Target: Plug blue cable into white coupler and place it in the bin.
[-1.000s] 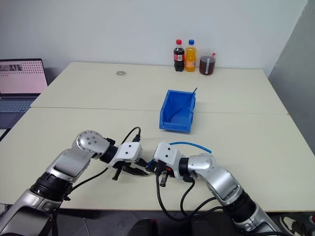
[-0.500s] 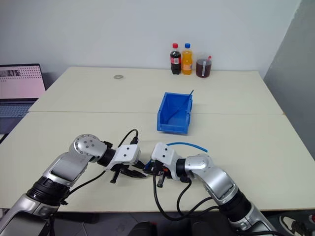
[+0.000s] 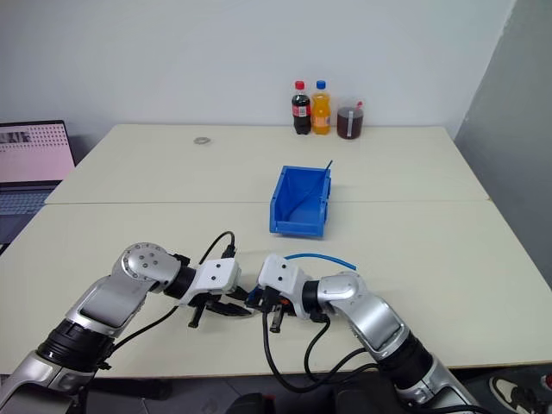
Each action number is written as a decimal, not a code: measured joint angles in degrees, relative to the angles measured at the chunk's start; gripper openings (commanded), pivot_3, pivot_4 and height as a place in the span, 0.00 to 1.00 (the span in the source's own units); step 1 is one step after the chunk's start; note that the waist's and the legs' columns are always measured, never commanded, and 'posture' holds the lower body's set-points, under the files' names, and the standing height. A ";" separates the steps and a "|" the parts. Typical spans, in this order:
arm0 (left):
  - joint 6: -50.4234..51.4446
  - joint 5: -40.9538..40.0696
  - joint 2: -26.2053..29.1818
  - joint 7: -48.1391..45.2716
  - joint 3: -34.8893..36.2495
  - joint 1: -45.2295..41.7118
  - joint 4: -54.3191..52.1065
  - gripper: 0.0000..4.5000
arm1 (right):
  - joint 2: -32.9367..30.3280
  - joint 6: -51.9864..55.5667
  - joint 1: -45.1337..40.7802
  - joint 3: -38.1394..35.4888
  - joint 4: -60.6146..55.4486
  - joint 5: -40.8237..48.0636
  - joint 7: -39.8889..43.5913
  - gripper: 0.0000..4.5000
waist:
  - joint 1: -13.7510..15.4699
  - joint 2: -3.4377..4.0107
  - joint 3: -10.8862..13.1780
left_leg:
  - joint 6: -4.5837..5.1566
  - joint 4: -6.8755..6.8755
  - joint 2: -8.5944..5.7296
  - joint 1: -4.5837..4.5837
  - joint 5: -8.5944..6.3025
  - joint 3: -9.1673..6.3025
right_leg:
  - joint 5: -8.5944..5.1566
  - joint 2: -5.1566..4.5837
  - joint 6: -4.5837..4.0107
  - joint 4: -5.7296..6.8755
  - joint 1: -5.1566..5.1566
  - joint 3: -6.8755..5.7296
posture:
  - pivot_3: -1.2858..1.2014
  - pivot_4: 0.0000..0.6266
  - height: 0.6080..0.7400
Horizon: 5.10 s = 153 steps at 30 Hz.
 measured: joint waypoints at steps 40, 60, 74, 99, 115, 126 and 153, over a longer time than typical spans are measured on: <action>-1.53 0.68 0.06 0.44 2.17 3.55 -0.27 0.17 | 3.83 0.07 -1.27 0.70 4.30 -1.83 2.49 0.03 | -0.23 0.69 -0.92 | -0.01 -0.63 0.04 0.28 -0.03 -0.04 | -0.41 -0.10 -0.28 -0.05 -0.03 -0.05 | 0.52 0.24 1.00; -1.82 1.49 -0.59 0.66 2.04 3.58 0.05 0.17 | 3.27 0.03 -1.30 0.71 4.84 -3.68 4.03 0.03 | -0.23 0.78 -1.02 | -0.05 -0.79 0.01 0.46 -0.09 -0.03 | -0.74 -0.45 -0.34 -0.10 -0.12 -0.04 | 0.52 0.24 1.00; -2.90 1.44 -1.50 0.56 1.37 3.58 0.08 0.17 | 1.01 -0.40 -1.04 1.05 3.96 -3.86 5.64 0.03 | -0.05 0.81 -1.12 | -0.15 -1.47 -0.10 0.93 -0.16 0.02 | -0.91 -0.60 0.03 -0.54 0.32 -0.07 | 0.52 0.24 1.00; -0.90 -5.49 0.12 8.41 8.49 10.28 -3.78 0.97 | 1.28 4.20 3.62 -4.61 -4.45 3.41 1.43 0.03 | 0.11 -0.33 0.52 | -0.30 -1.43 0.01 -1.03 -0.27 -0.43 | -0.74 -0.62 0.21 -0.98 -0.80 -0.25 | 0.52 0.24 1.00; 10.06 -16.08 -0.52 19.84 20.24 7.04 -10.85 1.00 | 2.68 20.41 -9.76 -31.52 -10.87 18.53 -10.50 0.03 | 0.78 -0.88 2.62 | -0.47 -0.27 -0.05 -1.96 -0.32 -0.57 | -0.60 -0.64 0.23 -0.03 -1.58 -0.37 | 0.52 0.24 1.00; 1.59 -11.61 -4.15 22.65 15.54 -1.29 2.03 1.00 | 3.87 10.18 -29.02 -37.30 23.76 14.73 -17.93 0.10 | 0.73 -0.88 2.61 | -0.49 -0.26 -0.05 -2.13 -0.30 -0.30 | -0.42 -0.69 -0.06 -0.04 -1.77 -0.23 | 0.52 0.24 1.00; 6.59 -10.24 -6.09 32.51 18.82 -2.15 2.06 1.00 | -27.75 -1.28 -21.19 -26.98 21.99 2.60 18.08 0.99 | 1.27 -0.78 2.68 | -0.47 0.69 -0.01 -2.58 -0.31 -0.38 | -0.40 -0.74 -0.06 0.95 -2.16 -0.37 | 0.52 0.24 1.00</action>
